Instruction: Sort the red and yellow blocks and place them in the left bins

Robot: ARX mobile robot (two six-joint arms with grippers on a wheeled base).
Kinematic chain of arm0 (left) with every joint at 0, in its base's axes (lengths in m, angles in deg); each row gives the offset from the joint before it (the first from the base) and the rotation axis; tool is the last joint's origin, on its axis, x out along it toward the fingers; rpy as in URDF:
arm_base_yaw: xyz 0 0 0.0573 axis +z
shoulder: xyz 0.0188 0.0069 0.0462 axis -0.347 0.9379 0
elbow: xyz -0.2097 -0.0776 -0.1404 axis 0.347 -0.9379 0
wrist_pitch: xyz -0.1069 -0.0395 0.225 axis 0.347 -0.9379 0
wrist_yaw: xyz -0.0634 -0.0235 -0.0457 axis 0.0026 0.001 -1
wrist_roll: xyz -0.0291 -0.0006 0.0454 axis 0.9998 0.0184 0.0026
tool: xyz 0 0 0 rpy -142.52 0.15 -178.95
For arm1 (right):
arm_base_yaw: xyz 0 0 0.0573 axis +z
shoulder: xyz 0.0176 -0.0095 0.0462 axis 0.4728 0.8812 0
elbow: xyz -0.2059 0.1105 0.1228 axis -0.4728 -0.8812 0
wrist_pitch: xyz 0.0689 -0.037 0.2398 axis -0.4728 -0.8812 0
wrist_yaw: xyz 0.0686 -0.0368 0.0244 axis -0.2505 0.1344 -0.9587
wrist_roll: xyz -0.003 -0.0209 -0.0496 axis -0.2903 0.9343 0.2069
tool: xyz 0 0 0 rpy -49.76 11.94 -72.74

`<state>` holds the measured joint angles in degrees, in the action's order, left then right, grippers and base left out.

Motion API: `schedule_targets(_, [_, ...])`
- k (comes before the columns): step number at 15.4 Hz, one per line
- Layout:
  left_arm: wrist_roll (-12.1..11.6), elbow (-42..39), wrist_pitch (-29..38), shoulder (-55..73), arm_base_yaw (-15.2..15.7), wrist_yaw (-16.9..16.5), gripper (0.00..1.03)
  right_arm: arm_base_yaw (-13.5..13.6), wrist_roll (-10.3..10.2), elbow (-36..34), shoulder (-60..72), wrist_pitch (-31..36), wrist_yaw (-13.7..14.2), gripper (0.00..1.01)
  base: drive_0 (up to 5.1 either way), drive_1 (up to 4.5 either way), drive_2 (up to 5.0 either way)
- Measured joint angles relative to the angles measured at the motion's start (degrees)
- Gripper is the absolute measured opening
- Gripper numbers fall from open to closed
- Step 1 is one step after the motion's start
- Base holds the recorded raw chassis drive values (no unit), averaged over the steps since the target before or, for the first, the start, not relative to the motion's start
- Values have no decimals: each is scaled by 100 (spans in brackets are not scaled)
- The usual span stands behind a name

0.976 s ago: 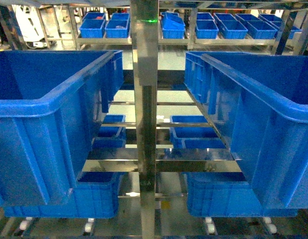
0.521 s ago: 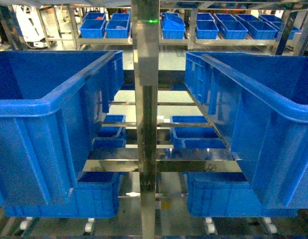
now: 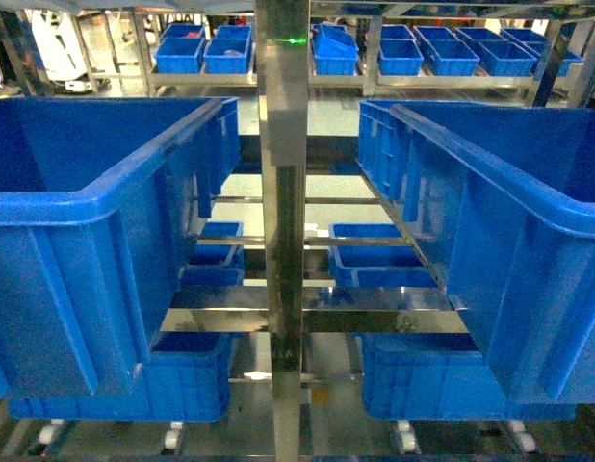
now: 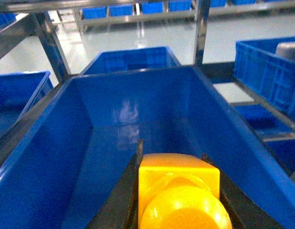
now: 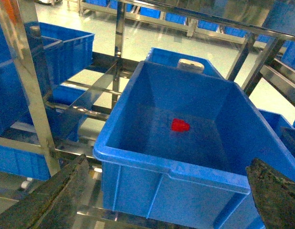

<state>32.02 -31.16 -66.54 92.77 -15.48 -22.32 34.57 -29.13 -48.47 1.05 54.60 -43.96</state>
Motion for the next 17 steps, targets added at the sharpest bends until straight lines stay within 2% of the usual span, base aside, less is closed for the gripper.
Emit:
schedule_targets(4, [-787, 800, -448, 992, -146, -46, 26, 0, 0, 0, 0, 0, 0, 98, 0, 0, 0])
schedule_targets(5, [-951, 1095, -1025, 1357, -168, -247, 26, 0, 0, 0, -2, 2, 0, 98, 0, 0, 0])
schedule_targets(6, [-1001, 1355, -1672, 1941, -164, -334, 26, 0, 0, 0, 0, 0, -2, 98, 0, 0, 0])
schedule_targets(8, [-922, 1672, -2262, 2752, -35, -332, 26, 0, 0, 0, 0, 0, -2, 98, 0, 0, 0])
schedule_targets(11, [-791, 2260, -1657, 3775, 184, 210, 26, 0, 0, 0, -2, 2, 0, 98, 0, 0, 0])
schedule_targets(14, [-511, 3082, -1624, 4511, 264, 247, 26, 0, 0, 0, -2, 0, 0, 98, 0, 0, 0])
schedule_targets(17, [-507, 3748, -1147, 5246, 291, 415, 26, 0, 0, 0, -2, 2, -2, 98, 0, 0, 0])
